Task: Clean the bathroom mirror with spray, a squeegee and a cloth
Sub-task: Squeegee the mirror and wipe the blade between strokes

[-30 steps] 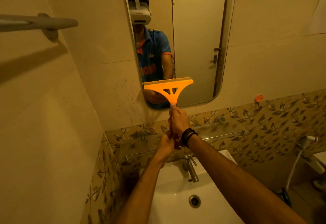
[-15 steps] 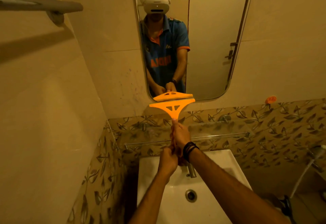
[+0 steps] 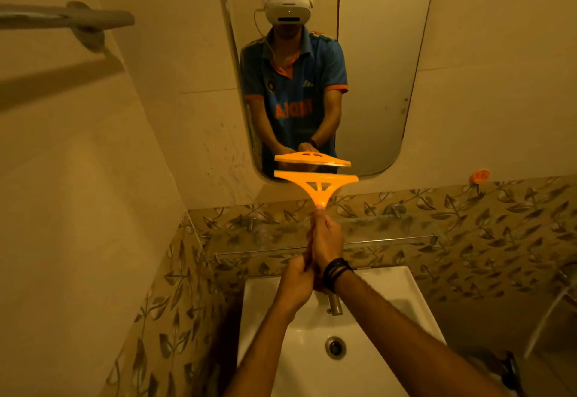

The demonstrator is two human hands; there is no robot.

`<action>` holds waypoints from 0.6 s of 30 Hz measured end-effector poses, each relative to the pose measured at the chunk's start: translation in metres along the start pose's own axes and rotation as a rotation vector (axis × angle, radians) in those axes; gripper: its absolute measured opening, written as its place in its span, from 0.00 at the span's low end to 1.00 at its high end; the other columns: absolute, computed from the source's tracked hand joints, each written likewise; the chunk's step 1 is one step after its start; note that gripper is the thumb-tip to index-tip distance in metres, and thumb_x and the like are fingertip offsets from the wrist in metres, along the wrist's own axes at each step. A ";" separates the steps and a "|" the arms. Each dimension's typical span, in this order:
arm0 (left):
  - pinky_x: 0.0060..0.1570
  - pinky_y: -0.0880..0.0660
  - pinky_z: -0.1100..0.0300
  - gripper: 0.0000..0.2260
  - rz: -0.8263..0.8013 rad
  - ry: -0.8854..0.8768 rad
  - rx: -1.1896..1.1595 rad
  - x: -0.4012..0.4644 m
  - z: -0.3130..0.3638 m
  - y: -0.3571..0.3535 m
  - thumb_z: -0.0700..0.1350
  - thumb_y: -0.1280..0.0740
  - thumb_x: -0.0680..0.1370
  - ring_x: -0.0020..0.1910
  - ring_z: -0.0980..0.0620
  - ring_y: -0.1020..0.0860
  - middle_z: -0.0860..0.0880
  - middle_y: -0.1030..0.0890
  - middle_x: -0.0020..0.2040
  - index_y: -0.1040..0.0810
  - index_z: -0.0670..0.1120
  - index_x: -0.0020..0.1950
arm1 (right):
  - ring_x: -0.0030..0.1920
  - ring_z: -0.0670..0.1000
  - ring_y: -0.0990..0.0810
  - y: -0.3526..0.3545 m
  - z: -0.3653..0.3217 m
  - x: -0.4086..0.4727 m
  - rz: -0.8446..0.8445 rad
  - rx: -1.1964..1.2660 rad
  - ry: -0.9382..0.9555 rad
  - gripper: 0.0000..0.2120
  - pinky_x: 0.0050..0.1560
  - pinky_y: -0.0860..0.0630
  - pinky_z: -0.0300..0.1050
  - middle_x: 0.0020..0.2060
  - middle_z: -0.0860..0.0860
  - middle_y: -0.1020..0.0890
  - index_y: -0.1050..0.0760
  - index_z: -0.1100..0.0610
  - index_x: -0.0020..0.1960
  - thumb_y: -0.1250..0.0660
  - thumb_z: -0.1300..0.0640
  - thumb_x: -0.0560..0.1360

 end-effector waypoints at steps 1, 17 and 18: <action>0.45 0.16 0.53 0.12 -0.010 -0.004 0.016 0.002 0.003 -0.003 0.45 0.42 0.85 0.45 0.50 0.14 0.49 0.14 0.49 0.20 0.56 0.54 | 0.23 0.45 0.33 0.004 -0.001 0.003 0.013 0.014 0.002 0.24 0.25 0.36 0.40 0.21 0.45 0.31 0.31 0.51 0.30 0.42 0.38 0.80; 0.43 0.24 0.63 0.07 -0.197 -0.208 0.249 0.034 0.056 -0.034 0.41 0.39 0.84 0.45 0.55 0.19 0.49 0.18 0.49 0.22 0.50 0.53 | 0.24 0.47 0.35 0.105 -0.044 0.029 0.061 -0.098 0.175 0.23 0.28 0.38 0.43 0.25 0.49 0.32 0.30 0.56 0.34 0.42 0.42 0.81; 0.44 0.25 0.64 0.06 -0.137 -0.242 0.267 0.041 0.063 -0.028 0.41 0.39 0.84 0.46 0.54 0.19 0.48 0.18 0.50 0.22 0.48 0.55 | 0.24 0.47 0.36 0.109 -0.046 0.031 0.055 -0.099 0.173 0.23 0.27 0.38 0.42 0.25 0.49 0.32 0.30 0.56 0.35 0.42 0.42 0.81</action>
Point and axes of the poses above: each hand's wrist, its own x-axis towards the middle knuckle, its own y-axis out of the back of the hand, z = x × y, the point moved 4 cm from there along x, towards the middle knuckle
